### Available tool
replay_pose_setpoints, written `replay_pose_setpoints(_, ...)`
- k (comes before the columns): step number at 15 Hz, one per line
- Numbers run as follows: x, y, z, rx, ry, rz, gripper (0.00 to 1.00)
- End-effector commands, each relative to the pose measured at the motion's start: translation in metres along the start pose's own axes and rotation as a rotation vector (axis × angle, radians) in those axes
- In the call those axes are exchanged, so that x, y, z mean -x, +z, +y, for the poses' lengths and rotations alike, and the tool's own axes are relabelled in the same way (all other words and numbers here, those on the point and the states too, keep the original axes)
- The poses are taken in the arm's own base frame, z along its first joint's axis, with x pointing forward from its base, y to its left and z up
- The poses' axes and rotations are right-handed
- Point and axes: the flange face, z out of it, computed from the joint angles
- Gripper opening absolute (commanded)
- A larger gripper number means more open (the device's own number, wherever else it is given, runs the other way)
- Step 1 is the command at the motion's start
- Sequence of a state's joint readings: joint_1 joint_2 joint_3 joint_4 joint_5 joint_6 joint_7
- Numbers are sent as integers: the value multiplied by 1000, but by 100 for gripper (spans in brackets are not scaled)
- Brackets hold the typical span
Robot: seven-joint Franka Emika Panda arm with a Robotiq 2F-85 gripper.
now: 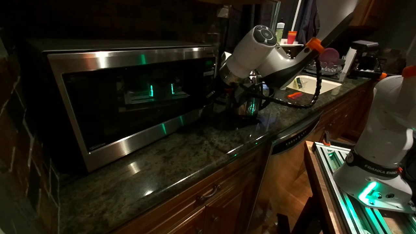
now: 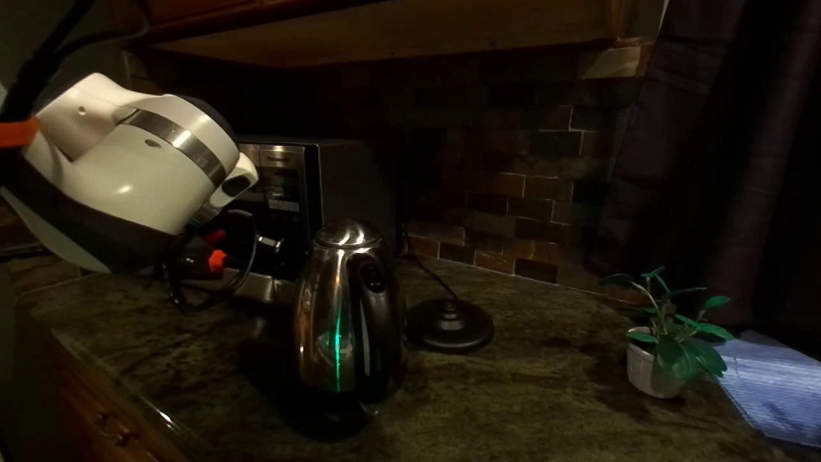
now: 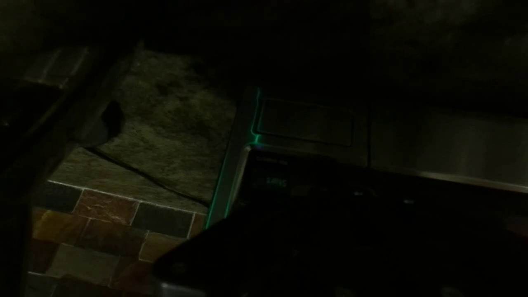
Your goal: Press a button on the right side of the microwave
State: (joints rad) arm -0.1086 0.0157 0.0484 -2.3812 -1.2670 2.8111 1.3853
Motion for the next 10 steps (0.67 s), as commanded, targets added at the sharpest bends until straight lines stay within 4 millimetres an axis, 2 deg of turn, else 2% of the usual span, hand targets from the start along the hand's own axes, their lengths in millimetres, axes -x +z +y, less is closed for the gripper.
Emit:
replay_pose_setpoints(1, 4, 15, -3, -38, 5, -9, 0)
replay_pose_setpoints(4, 11, 19, -6, -56, -2, -35, 0)
replay_pose_setpoints(10, 6, 15, -8, -55, -1, -4, 0)
